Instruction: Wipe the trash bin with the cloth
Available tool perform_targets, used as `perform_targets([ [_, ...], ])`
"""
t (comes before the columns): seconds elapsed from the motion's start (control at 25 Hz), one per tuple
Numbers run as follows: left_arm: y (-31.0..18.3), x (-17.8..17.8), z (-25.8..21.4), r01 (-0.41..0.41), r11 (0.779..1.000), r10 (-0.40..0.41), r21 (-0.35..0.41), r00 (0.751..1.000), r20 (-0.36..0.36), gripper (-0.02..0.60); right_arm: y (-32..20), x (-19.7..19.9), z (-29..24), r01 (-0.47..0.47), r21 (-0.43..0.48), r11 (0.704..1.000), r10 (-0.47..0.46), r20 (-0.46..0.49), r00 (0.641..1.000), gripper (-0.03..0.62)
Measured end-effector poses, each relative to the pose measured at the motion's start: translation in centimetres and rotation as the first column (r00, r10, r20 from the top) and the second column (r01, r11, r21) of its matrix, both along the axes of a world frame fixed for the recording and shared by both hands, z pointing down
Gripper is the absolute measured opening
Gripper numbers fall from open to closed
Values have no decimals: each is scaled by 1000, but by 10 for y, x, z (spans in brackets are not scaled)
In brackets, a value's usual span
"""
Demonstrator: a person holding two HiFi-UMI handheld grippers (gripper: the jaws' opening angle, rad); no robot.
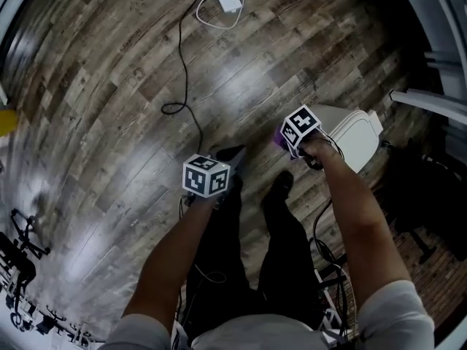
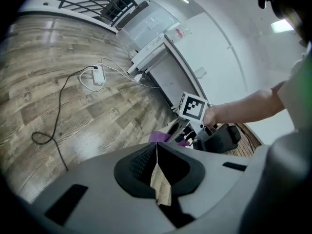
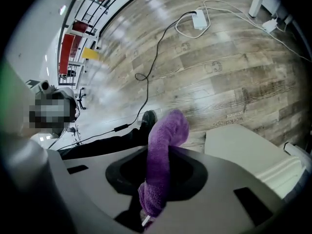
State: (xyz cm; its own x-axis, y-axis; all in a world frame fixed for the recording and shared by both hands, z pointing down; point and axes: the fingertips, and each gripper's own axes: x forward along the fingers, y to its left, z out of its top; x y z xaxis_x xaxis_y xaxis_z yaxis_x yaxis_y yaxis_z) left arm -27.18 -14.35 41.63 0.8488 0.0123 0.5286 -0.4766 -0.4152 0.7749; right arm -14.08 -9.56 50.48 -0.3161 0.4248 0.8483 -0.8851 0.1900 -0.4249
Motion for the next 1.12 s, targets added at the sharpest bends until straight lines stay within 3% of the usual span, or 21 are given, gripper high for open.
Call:
perform_targets([
  [0.2,28,8,-40,-58,998,58,-1,998,-6,5,8,10,-47,-59,88,994,58,8,998,89],
  [0.52,73,27,-109,-151,984,153,91,988,-8,5,53,32,-113,-120,243,963,119,18,993,89],
  [0.88,140,46,-194,-202,961,207,191,978,-7,5,115,71,-226,-163,477,863,183,5,983,89],
  [1.12,176,62,-243,-201,947,214,249,976,-28,5,172,99,-285,-184,555,811,226,-7,974,89],
])
